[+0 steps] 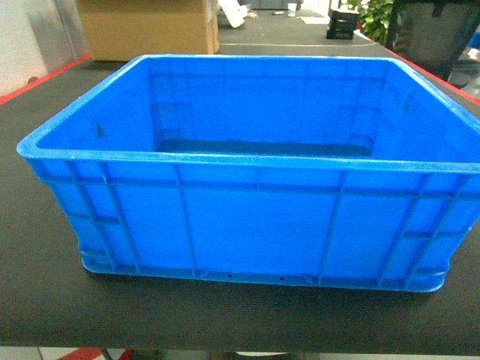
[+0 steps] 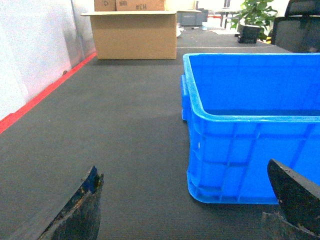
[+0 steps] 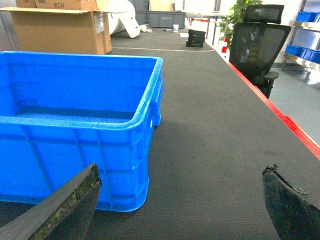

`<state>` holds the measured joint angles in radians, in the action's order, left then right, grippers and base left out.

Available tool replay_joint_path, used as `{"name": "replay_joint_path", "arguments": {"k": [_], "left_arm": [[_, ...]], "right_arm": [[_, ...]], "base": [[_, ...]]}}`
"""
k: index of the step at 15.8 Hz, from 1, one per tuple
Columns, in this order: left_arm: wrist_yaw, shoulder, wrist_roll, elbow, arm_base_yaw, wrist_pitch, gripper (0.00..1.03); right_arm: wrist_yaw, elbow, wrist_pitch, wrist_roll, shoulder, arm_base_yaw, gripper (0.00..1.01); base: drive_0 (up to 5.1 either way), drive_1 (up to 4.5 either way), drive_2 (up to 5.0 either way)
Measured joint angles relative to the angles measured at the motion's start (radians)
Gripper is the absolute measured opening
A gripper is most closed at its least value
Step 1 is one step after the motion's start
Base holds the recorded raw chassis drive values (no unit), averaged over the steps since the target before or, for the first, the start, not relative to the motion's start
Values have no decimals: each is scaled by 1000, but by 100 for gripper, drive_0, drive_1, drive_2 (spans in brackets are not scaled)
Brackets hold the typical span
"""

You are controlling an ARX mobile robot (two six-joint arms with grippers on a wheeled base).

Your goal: Place box next to blue box on left shelf

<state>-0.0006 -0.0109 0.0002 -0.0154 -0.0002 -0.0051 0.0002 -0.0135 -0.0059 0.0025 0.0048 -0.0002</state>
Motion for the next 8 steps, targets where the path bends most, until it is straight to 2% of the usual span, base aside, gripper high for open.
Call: {"name": "replay_joint_path", "arguments": {"k": [8], "left_arm": [[0,0,0,0,0,0,98]], "right_arm": [[0,0,0,0,0,0,98]], "base": [[0,0,0]]}}
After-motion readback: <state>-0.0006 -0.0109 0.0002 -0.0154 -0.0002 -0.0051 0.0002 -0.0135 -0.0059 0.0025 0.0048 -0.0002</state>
